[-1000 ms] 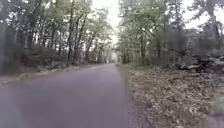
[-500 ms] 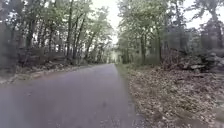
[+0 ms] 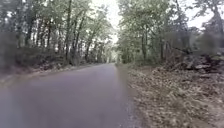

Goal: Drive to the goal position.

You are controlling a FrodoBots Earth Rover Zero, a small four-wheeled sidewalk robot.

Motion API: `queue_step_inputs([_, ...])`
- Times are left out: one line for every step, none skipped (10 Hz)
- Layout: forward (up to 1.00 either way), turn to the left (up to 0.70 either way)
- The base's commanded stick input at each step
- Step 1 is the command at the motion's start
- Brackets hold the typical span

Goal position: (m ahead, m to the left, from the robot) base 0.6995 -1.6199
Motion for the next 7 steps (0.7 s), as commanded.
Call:
queue_step_inputs([0.70, 0.00])
queue_step_inputs([0.70, 0.00])
queue_step_inputs([0.70, 0.00])
queue_step_inputs([0.70, 0.05])
queue_step_inputs([0.70, 0.10])
queue_step_inputs([0.70, 0.14])
queue_step_inputs([0.70, 0.14])
